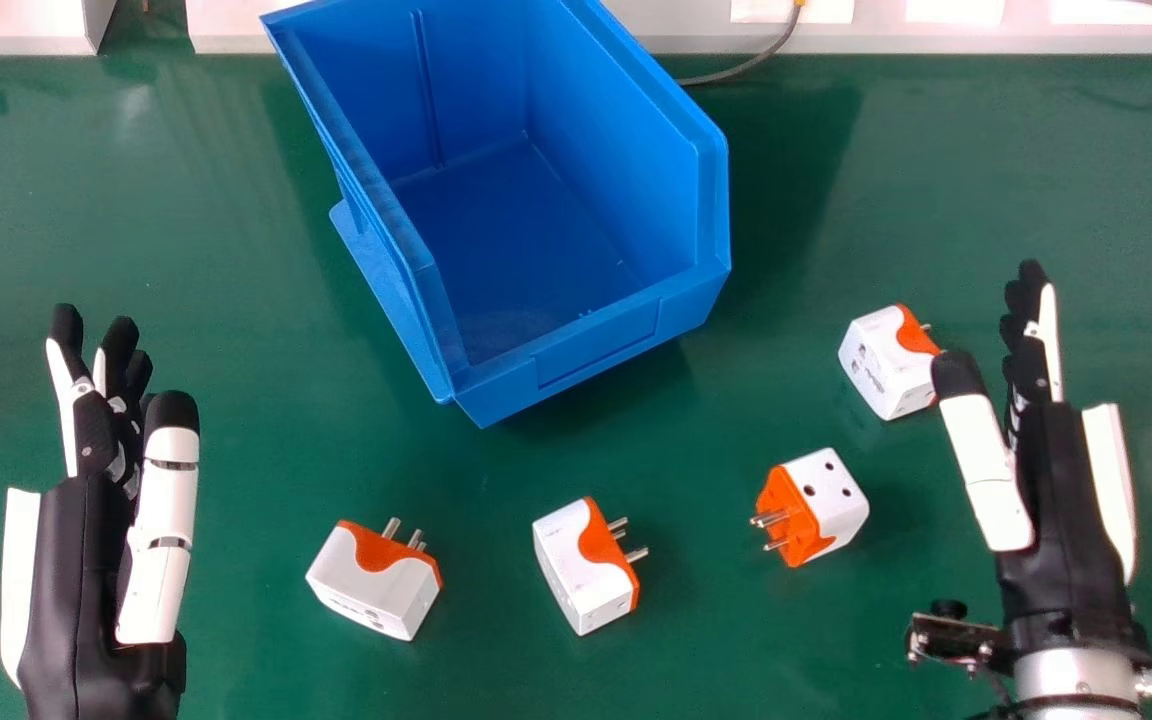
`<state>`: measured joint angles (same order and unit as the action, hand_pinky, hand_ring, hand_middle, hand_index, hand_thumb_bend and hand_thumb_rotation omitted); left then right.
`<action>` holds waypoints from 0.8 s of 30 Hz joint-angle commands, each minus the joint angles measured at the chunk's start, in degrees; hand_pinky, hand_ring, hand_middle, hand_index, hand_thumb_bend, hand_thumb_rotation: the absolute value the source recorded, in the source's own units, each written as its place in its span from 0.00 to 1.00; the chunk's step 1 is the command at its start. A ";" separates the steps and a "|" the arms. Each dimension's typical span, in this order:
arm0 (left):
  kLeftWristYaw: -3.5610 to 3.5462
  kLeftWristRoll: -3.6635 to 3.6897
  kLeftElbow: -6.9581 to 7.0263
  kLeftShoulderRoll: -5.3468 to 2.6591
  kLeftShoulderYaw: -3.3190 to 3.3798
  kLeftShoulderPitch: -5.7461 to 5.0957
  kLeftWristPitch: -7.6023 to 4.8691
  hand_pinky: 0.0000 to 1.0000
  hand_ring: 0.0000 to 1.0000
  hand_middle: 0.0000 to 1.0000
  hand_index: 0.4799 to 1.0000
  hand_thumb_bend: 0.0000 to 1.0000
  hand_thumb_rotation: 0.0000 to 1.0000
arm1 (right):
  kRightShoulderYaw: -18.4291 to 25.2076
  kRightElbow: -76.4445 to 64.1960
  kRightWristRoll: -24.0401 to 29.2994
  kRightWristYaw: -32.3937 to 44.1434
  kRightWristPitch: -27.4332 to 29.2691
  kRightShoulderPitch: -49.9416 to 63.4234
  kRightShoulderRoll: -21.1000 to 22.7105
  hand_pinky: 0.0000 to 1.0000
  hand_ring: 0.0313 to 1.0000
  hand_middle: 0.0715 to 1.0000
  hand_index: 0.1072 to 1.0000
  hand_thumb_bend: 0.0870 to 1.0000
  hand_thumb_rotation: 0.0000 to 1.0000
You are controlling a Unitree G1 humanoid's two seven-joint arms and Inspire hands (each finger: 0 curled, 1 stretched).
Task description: Pick all objects and put in blue box
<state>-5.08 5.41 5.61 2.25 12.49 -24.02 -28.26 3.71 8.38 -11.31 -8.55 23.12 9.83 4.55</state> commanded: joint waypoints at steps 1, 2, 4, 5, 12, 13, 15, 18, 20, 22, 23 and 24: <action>-0.15 0.50 0.63 0.47 0.33 0.07 -1.39 1.00 1.00 1.00 0.97 0.27 0.82 | 0.24 -0.44 0.59 -0.43 1.14 -0.85 0.11 1.00 1.00 1.00 1.00 0.49 1.00; -0.13 0.57 0.61 0.45 0.31 0.17 -1.34 1.00 1.00 1.00 0.97 0.27 0.82 | 0.26 -0.38 0.61 -0.41 1.00 -1.01 0.10 1.00 1.00 1.00 1.00 0.49 1.00; 0.01 0.57 0.48 0.32 0.24 0.34 -1.53 1.00 1.00 1.00 0.97 0.27 0.81 | 0.31 -0.29 0.26 -0.60 0.84 -1.28 0.25 0.99 1.00 1.00 1.00 0.50 1.00; 0.07 0.49 0.40 0.31 0.20 0.46 -1.55 1.00 1.00 1.00 0.97 0.27 0.81 | 0.36 -0.09 -0.02 -0.80 0.86 -1.50 0.37 0.99 1.00 1.00 1.00 0.50 1.00; 0.48 -0.33 0.15 0.23 0.16 0.90 -2.25 1.00 1.00 1.00 0.98 0.27 0.81 | 0.78 0.55 -0.91 -1.88 0.52 -2.98 0.76 0.99 1.00 1.00 1.00 0.47 1.00; 0.66 -0.64 0.11 0.23 0.21 0.86 -2.43 1.00 1.00 1.00 0.98 0.27 0.81 | 0.81 0.48 -0.97 -2.01 0.14 -3.29 0.80 0.99 1.00 1.00 1.00 0.47 1.00; 0.85 -0.61 0.19 0.08 0.17 0.68 -2.41 1.00 1.00 1.00 0.98 0.27 0.81 | 0.84 0.36 -0.87 -1.94 -0.86 -3.96 0.91 1.00 1.00 1.00 1.00 0.47 1.00; 0.68 -0.08 0.21 -0.07 0.01 0.46 -2.67 1.00 1.00 1.00 0.97 0.28 0.81 | 0.69 -0.16 -1.60 -1.65 -3.20 -4.85 1.47 1.00 1.00 1.00 1.00 0.45 0.96; 0.79 -0.10 0.24 -0.22 0.03 0.28 -2.90 1.00 1.00 1.00 0.97 0.29 0.80 | 0.51 -0.23 -3.08 -1.95 -4.50 -5.68 2.22 1.00 1.00 1.00 1.00 0.44 0.92; 0.90 0.21 0.33 -0.54 0.08 0.16 -3.02 1.00 1.00 1.00 0.97 0.27 0.79 | 0.26 -0.18 -5.23 -2.48 -6.18 -6.80 3.14 1.00 1.00 1.00 1.00 0.43 0.89; 0.91 0.20 0.37 -0.59 0.10 0.08 -3.13 1.00 1.00 0.99 0.96 0.26 0.79 | 0.18 -0.32 -5.98 -2.59 -7.22 -7.28 3.42 0.99 1.00 1.00 1.00 0.42 0.87; 0.82 0.18 0.38 -0.55 0.11 -0.03 -3.21 1.00 1.00 1.00 0.96 0.27 0.78 | 0.05 -0.34 -6.82 -2.64 -8.27 -7.86 3.84 0.99 1.00 1.00 1.00 0.42 0.84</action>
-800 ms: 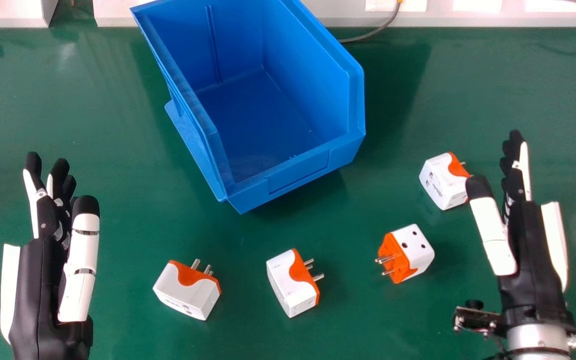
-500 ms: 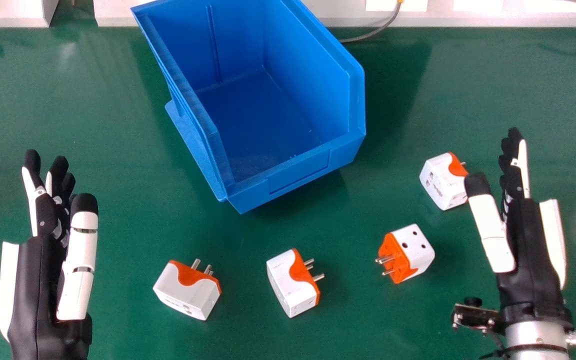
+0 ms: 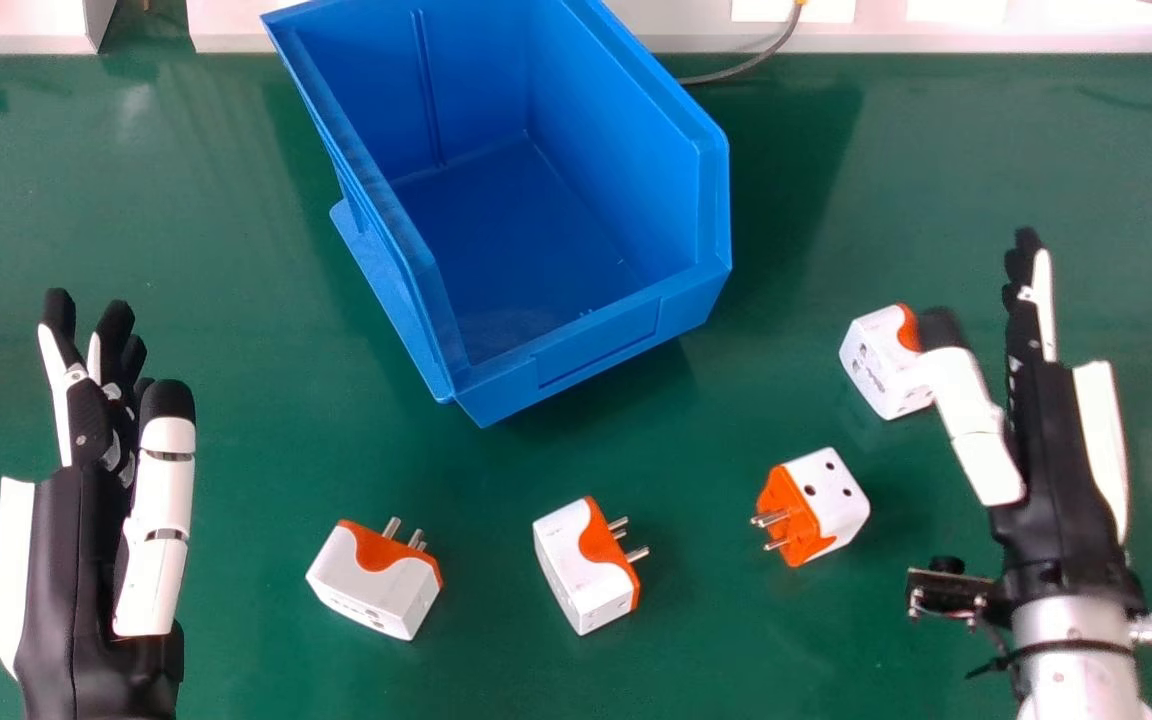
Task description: Pick all objects and put in blue box
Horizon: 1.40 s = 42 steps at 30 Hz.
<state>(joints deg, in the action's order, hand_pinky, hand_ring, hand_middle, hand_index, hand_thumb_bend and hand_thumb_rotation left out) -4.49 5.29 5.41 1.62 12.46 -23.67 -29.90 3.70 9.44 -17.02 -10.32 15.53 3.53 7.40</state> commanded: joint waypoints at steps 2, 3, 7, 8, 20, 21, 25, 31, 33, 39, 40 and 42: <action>-0.08 0.14 0.35 0.35 0.26 -0.54 -1.89 1.00 1.00 1.00 0.97 0.26 0.79 | -0.24 -1.30 -2.46 -0.72 -2.64 -2.74 1.89 0.98 1.00 1.00 1.00 0.40 0.78; -0.25 0.20 0.19 0.49 0.31 -0.51 -2.00 1.00 1.00 1.00 0.97 0.27 0.80 | -0.50 -1.11 -3.51 -0.78 -3.48 -3.40 2.54 0.98 1.00 1.00 1.00 0.41 0.74; -0.17 0.37 0.23 0.43 0.48 -0.25 -1.50 1.00 1.00 1.00 0.97 0.28 0.79 | -1.62 1.42 -7.15 -1.09 -6.27 -7.10 5.42 0.94 1.00 1.00 1.00 0.46 0.65; -0.06 0.27 0.40 0.38 0.49 -0.25 -1.34 1.00 1.00 1.00 0.97 0.28 0.79 | -2.05 2.64 -8.54 -1.79 -6.71 -8.19 6.22 0.92 1.00 1.00 1.00 0.47 0.64; -0.07 0.03 1.83 0.97 0.55 -0.56 -0.30 1.00 1.00 1.00 0.98 0.28 0.78 | -8.82 15.95 -18.95 -3.47 -17.02 -20.68 12.40 0.85 0.94 0.98 0.95 0.60 0.65; -0.04 -0.11 1.84 1.02 0.58 -0.60 -0.40 1.00 1.00 1.00 0.98 0.29 0.79 | -9.68 17.41 -19.69 -3.63 -17.76 -21.80 12.77 0.85 0.94 0.98 0.94 0.60 0.64; -0.28 0.30 2.02 1.22 0.51 -0.72 -0.42 1.00 1.00 1.00 0.97 0.29 0.83 | -12.86 23.56 -21.63 -3.29 -20.92 -26.23 13.57 0.81 0.92 0.96 0.92 0.59 0.65; -0.41 0.78 2.51 1.20 0.51 -1.14 -0.47 1.00 1.00 1.00 0.98 0.29 0.82 | -16.87 31.69 -22.77 -1.36 -26.09 -31.85 13.55 0.83 0.92 0.96 0.92 0.58 0.68; -0.34 1.13 2.73 1.04 0.54 -1.25 -0.31 1.00 1.00 0.99 0.97 0.29 0.80 | -17.80 33.91 -22.47 -1.76 -26.58 -33.01 13.40 0.83 0.92 0.95 0.92 0.57 0.67; -0.55 1.42 2.81 1.25 0.63 -1.28 -0.48 1.00 1.00 1.00 0.98 0.30 0.81 | -19.65 40.68 -21.43 -2.43 -27.10 -36.52 12.57 0.81 0.91 0.95 0.91 0.56 0.62; -0.53 1.59 2.90 1.20 0.61 -1.21 -0.35 1.00 1.00 1.00 0.98 0.30 0.80 | -20.06 41.79 -21.48 -2.63 -27.15 -37.14 12.43 0.80 0.91 0.94 0.90 0.56 0.62; -0.81 2.20 3.08 1.31 0.50 -1.18 -0.17 1.00 1.00 1.00 0.98 0.29 0.78 | -20.60 43.54 -21.37 -3.45 -27.12 -38.15 12.10 0.78 0.90 0.94 0.90 0.56 0.62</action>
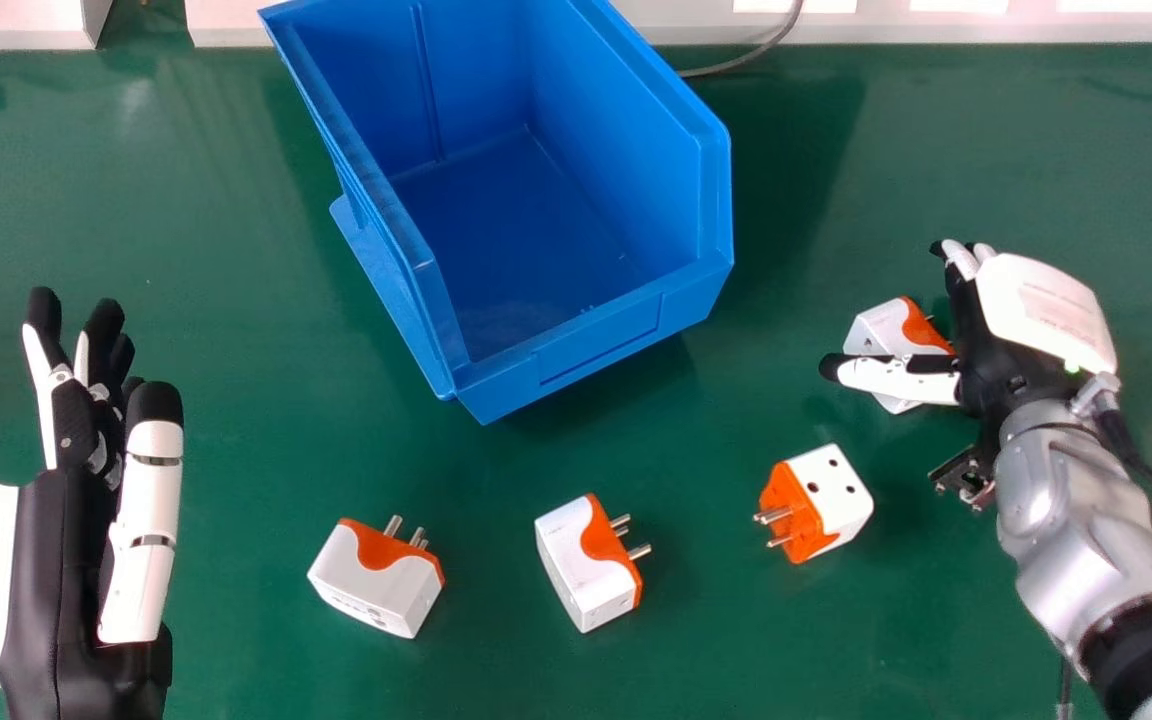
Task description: Pick all objects and put in blue box
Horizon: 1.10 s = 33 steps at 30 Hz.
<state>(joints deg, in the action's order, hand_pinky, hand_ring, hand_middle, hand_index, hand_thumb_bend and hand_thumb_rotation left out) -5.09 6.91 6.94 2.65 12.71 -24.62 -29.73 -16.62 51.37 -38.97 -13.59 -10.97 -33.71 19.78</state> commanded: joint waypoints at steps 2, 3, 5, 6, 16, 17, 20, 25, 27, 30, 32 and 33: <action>-0.21 0.63 1.76 0.31 0.23 -0.31 -0.16 1.00 1.00 1.00 0.97 0.29 0.77 | -0.59 2.92 0.82 -0.66 -0.52 -1.72 -0.50 0.77 0.90 0.93 0.89 0.56 0.60; -0.23 0.56 1.77 0.33 0.27 -0.35 -0.19 1.00 1.00 1.00 0.97 0.28 0.77 | -0.75 3.65 0.91 -0.61 -0.57 -2.23 -0.59 0.77 0.90 0.93 0.89 0.56 0.60; -0.09 0.11 1.71 0.35 0.38 -0.39 -0.51 1.00 1.00 1.00 0.97 0.28 0.78 | -1.26 5.05 0.90 -0.55 -0.86 -3.36 -0.69 0.78 0.89 0.93 0.89 0.56 0.61; -0.07 0.02 1.73 0.36 0.41 -0.43 -0.62 1.00 1.00 1.00 0.97 0.28 0.79 | -1.53 5.57 0.90 -0.62 -0.92 -3.77 -0.69 0.77 0.89 0.93 0.88 0.55 0.61; 0.21 0.32 2.78 -0.18 0.24 -1.53 -0.24 1.00 1.00 1.00 0.98 0.25 0.78 | -3.17 7.30 1.15 1.05 -2.67 -5.22 -0.86 0.79 0.89 0.93 0.88 0.54 0.54; 0.21 0.36 2.85 -0.19 0.21 -1.60 -0.21 1.00 1.00 1.00 0.98 0.24 0.78 | -3.49 6.94 0.97 1.38 -3.04 -5.07 -0.79 0.79 0.89 0.93 0.88 0.54 0.53; -0.16 0.85 2.86 0.00 0.13 -1.53 -0.04 1.00 1.00 1.00 0.98 0.24 0.79 | -4.73 5.50 0.22 2.44 -4.65 -4.53 -0.59 0.79 0.90 0.93 0.88 0.55 0.49; -0.21 0.95 3.00 -0.04 -0.03 -1.39 -0.03 1.00 1.00 1.00 0.98 0.26 0.78 | -6.53 -0.55 -0.80 5.10 -7.94 -2.19 0.29 0.78 0.89 0.92 0.87 0.56 0.35; -0.04 0.64 3.17 -0.03 -0.05 -1.36 0.15 1.00 1.00 1.00 0.98 0.27 0.78 | -7.27 -3.17 -1.23 6.47 -9.40 -1.30 0.78 0.78 0.89 0.92 0.86 0.55 0.29; 0.06 0.58 3.48 -0.05 -0.14 -1.31 0.48 1.00 1.00 1.00 0.98 0.28 0.78 | -7.50 -7.31 -1.25 8.31 -11.70 -0.14 1.34 0.77 0.88 0.91 0.85 0.54 0.12; 0.06 0.79 3.62 -0.13 -0.20 -1.24 0.67 1.00 1.00 1.00 0.98 0.27 0.78 | -7.07 -9.15 -0.74 9.25 -12.75 0.18 1.51 0.74 0.87 0.90 0.85 0.49 0.03; 0.10 0.76 3.72 -0.17 -0.23 -1.24 0.74 1.00 1.00 1.00 0.98 0.27 0.77 | -6.69 -9.34 -0.35 9.40 -13.07 0.04 1.43 0.68 0.85 0.89 0.84 0.47 0.02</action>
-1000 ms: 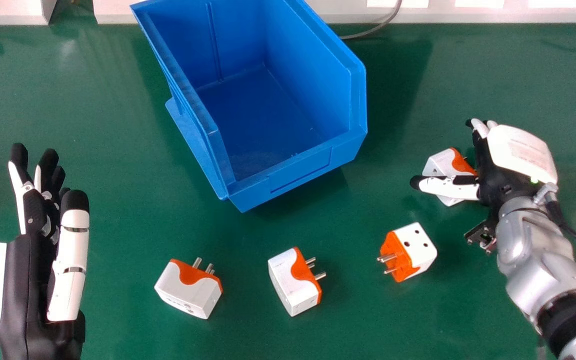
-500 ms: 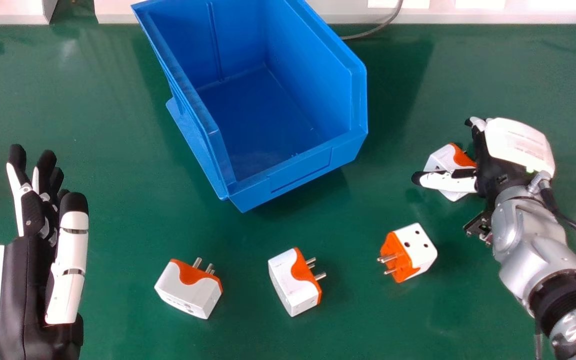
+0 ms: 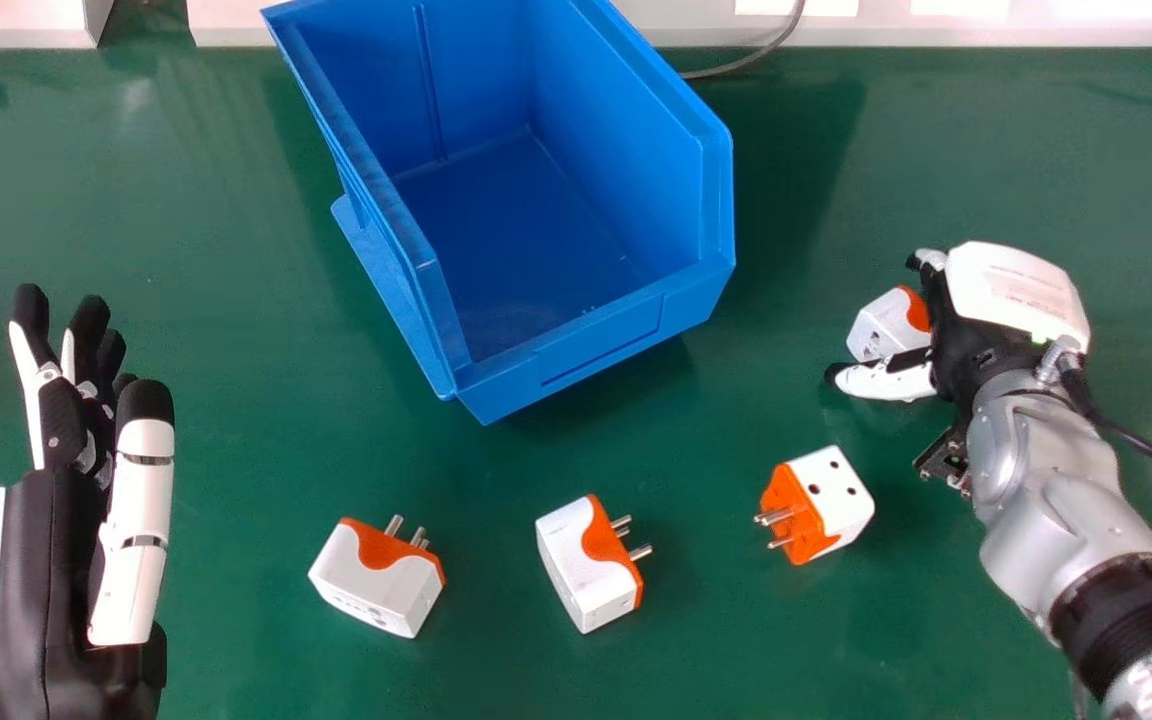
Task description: Pick all objects and put in blue box
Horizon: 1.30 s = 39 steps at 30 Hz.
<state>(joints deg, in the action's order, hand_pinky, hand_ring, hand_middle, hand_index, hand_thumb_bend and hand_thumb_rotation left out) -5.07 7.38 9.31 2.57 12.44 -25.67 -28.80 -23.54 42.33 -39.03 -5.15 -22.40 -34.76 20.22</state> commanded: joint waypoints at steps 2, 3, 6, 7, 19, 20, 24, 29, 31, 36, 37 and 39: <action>0.16 0.11 1.44 -0.11 0.05 -0.13 -0.21 1.00 1.00 1.00 0.98 0.27 0.76 | 0.95 -0.81 0.42 0.64 -0.99 1.17 1.19 0.47 0.62 0.72 0.80 0.43 0.00; 0.21 -0.03 1.48 -0.10 0.07 -0.11 -0.27 1.00 1.00 1.00 0.98 0.27 0.76 | 1.35 -1.37 0.63 -0.61 0.27 1.66 1.45 0.44 0.60 0.70 0.80 0.43 0.00; 0.33 0.02 1.80 -0.22 0.00 -0.19 -0.11 1.00 1.00 1.00 0.98 0.27 0.75 | 2.68 -2.02 1.24 -4.78 4.93 2.93 2.15 0.33 0.46 0.56 0.61 0.44 0.00; 0.40 -0.04 1.91 -0.25 0.00 -0.22 -0.03 1.00 1.00 1.00 0.98 0.27 0.75 | 3.10 -1.58 1.44 -6.18 6.39 3.11 2.25 0.32 0.45 0.54 0.56 0.44 0.00; 0.29 0.14 3.35 -0.14 0.16 -1.27 0.98 1.00 1.00 1.00 0.98 0.28 0.71 | 4.38 1.86 1.17 -11.20 10.57 2.32 2.47 0.30 0.43 0.51 0.48 0.44 0.00; 0.40 -0.03 3.42 -0.19 0.17 -1.28 0.99 1.00 1.00 1.00 0.97 0.28 0.71 | 4.61 1.97 1.35 -11.41 10.55 2.26 2.34 0.30 0.43 0.51 0.48 0.44 0.00; 0.13 0.02 3.64 0.11 0.18 -1.28 1.10 1.00 1.00 1.00 0.97 0.28 0.70 | 5.34 2.02 1.99 -11.53 10.02 2.04 1.96 0.29 0.42 0.50 0.50 0.44 0.00; -0.73 1.07 4.09 0.60 0.24 -1.34 2.04 1.00 1.00 1.00 0.96 0.36 0.67 | 7.39 1.55 4.49 -11.81 10.97 2.48 1.47 0.29 0.42 0.48 0.49 0.44 0.00; -0.88 1.13 4.22 0.70 0.35 -1.34 2.22 1.00 1.00 0.99 0.95 0.38 0.66 | 8.61 0.89 5.86 -12.20 11.22 2.88 1.14 0.30 0.42 0.48 0.48 0.44 0.00; -1.11 1.06 4.62 0.80 0.64 -1.39 2.70 1.00 1.00 0.99 0.94 0.41 0.66 | 9.60 -0.93 6.99 -13.08 12.00 3.73 1.37 0.30 0.42 0.47 0.48 0.44 0.00; -1.14 1.02 4.73 0.82 0.68 -1.42 2.81 1.00 1.00 0.99 0.94 0.42 0.66 | 9.83 -1.88 7.24 -13.06 12.02 4.17 1.51 0.30 0.42 0.47 0.48 0.44 0.00; -1.06 0.83 4.86 0.80 0.79 -1.45 2.88 1.00 1.00 0.99 0.94 0.43 0.66 | 10.34 -3.95 7.63 -12.60 11.86 5.16 1.87 0.30 0.42 0.48 0.48 0.44 0.00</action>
<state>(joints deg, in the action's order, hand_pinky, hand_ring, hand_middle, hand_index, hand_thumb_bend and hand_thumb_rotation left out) -6.16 7.99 12.60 2.92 12.62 -26.72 -25.56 -14.34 41.10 -31.61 -16.79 -11.07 -29.72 21.02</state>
